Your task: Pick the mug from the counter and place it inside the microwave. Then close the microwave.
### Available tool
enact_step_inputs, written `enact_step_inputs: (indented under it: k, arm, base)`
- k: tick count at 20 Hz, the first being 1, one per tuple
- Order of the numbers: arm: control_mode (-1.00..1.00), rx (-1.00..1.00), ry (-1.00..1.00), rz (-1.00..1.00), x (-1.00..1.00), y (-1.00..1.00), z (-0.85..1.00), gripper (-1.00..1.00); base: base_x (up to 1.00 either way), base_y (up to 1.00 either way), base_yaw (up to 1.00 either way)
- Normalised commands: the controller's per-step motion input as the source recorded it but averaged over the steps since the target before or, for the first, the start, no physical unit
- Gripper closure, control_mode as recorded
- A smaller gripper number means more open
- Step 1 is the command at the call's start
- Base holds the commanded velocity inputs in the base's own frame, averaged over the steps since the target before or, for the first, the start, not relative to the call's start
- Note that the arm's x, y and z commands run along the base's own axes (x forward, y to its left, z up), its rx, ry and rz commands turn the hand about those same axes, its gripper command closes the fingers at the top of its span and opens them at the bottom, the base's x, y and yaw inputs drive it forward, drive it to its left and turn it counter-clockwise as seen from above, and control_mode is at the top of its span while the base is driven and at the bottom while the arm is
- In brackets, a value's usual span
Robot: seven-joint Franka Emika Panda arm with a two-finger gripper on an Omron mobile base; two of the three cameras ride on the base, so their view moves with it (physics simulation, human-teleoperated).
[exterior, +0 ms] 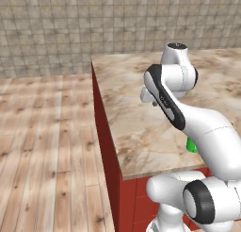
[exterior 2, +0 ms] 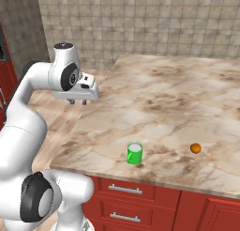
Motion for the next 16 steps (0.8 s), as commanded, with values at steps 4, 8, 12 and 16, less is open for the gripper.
enact_step_inputs:
  k: [4,8,12,16]
  arm:
    - [-1.00,0.00,-0.03,0.00,0.16,0.00,-0.06,-1.00]
    - [-1.00,-0.03,-0.02,-0.02,0.02,0.03,-0.14,-1.00]
    - [-1.00,-0.07,0.01,-0.17,-0.10,0.04,-0.37,-1.00]
    - [-1.00,0.00,0.00,-0.45,-0.37,-0.75,-0.40,-1.00]
  base:
    - [0.00,0.00,0.00]
    - [0.00,0.00,0.00]
    - [0.00,0.00,0.00]
    - [0.00,0.00,0.00]
